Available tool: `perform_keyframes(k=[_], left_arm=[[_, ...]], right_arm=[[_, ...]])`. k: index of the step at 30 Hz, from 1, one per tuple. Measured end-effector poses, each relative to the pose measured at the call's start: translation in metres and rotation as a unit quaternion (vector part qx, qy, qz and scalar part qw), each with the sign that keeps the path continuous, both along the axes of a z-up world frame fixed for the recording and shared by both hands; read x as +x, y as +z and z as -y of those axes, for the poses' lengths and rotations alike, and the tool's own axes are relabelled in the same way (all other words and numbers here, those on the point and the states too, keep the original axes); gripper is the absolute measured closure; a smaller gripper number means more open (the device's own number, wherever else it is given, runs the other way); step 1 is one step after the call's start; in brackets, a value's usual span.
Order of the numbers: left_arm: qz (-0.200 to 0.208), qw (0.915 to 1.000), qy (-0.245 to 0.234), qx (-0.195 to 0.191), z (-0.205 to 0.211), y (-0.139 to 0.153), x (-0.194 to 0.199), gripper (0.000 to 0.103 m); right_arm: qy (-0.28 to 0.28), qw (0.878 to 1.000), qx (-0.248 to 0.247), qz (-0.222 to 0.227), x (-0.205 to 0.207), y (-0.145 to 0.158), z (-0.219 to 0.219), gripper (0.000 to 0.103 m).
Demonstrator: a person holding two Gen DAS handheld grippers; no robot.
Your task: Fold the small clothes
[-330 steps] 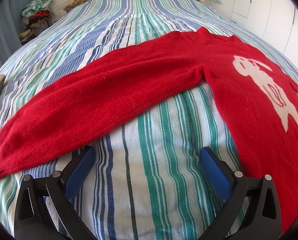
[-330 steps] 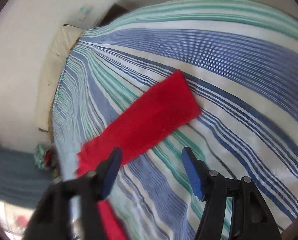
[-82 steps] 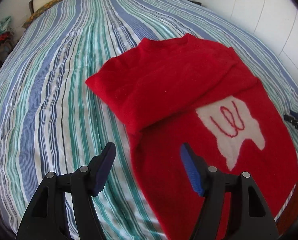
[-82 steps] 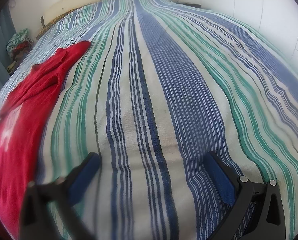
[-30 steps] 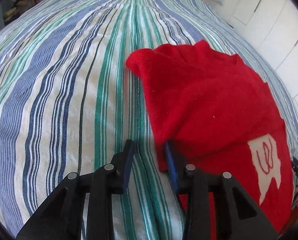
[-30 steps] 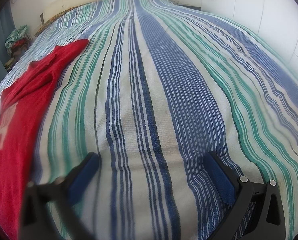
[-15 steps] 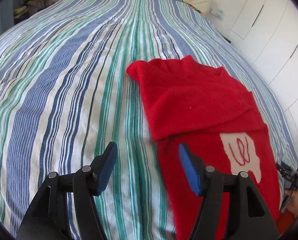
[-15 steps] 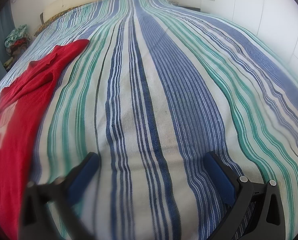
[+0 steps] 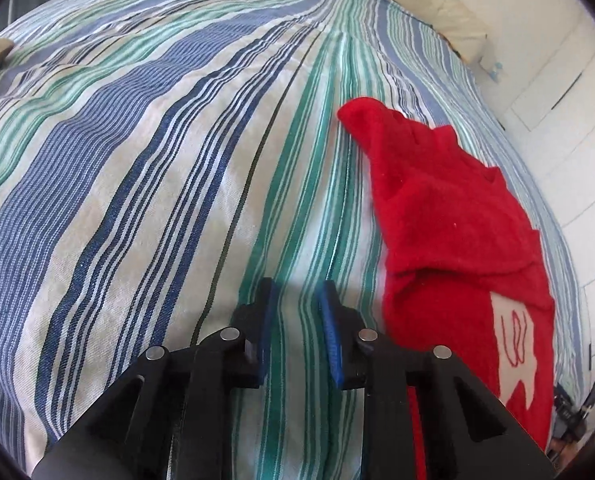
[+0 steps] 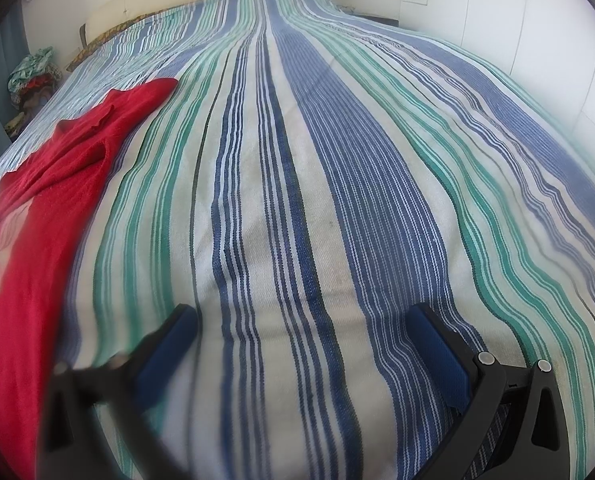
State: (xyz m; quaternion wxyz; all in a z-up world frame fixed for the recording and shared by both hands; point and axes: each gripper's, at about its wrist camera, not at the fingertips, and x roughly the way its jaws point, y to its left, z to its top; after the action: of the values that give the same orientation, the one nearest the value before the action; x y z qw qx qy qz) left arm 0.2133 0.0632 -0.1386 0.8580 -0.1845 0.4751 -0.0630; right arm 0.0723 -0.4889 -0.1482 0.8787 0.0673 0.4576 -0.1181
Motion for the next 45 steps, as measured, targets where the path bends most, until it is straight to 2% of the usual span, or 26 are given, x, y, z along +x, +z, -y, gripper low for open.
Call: perform_keyframes(k=[3, 6, 8, 10, 13, 18, 20, 27, 38, 45], left_arm=[[0.006, 0.9998, -0.005, -0.015, -0.004, 0.006, -0.012, 0.075], [0.009, 0.9997, -0.013, -0.021, -0.007, 0.018, -0.027, 0.051], [0.014, 0.9998, -0.009, 0.009, -0.007, 0.029, -0.041, 0.028], [0.020, 0.9993, -0.003, 0.031, -0.011, 0.040, -0.056, 0.023], [0.016, 0.9990, 0.006, 0.042, -0.018, 0.052, -0.076, 0.020], [0.010, 0.9955, 0.017, 0.093, -0.008, 0.062, -0.109, 0.018], [0.006, 0.9926, 0.024, 0.119, -0.003, 0.064, -0.116, 0.014], [0.009, 0.9829, 0.031, 0.181, 0.014, 0.073, -0.121, 0.011], [0.016, 0.9760, 0.041, 0.213, 0.016, 0.082, -0.126, 0.009], [0.016, 0.9743, 0.040, 0.221, 0.017, 0.080, -0.127, 0.008]], right_arm=[[0.000, 1.000, 0.000, 0.000, 0.000, 0.000, 0.000, 0.000], [0.000, 1.000, 0.000, 0.000, 0.000, 0.000, 0.000, 0.000], [0.000, 1.000, 0.000, 0.000, 0.000, 0.000, 0.000, 0.000], [0.000, 1.000, 0.000, 0.000, 0.000, 0.000, 0.000, 0.000], [0.000, 1.000, -0.001, -0.001, 0.000, 0.000, 0.000, 0.000], [-0.001, 1.000, -0.005, 0.000, 0.001, 0.000, -0.001, 0.000], [-0.001, 1.000, -0.007, -0.001, 0.001, 0.000, -0.001, 0.000], [-0.003, 1.000, -0.015, 0.001, 0.000, 0.000, -0.004, 0.000], [-0.005, 1.000, -0.019, 0.002, -0.004, 0.001, -0.005, 0.000], [-0.006, 1.000, -0.022, 0.002, -0.004, 0.001, -0.005, 0.000]])
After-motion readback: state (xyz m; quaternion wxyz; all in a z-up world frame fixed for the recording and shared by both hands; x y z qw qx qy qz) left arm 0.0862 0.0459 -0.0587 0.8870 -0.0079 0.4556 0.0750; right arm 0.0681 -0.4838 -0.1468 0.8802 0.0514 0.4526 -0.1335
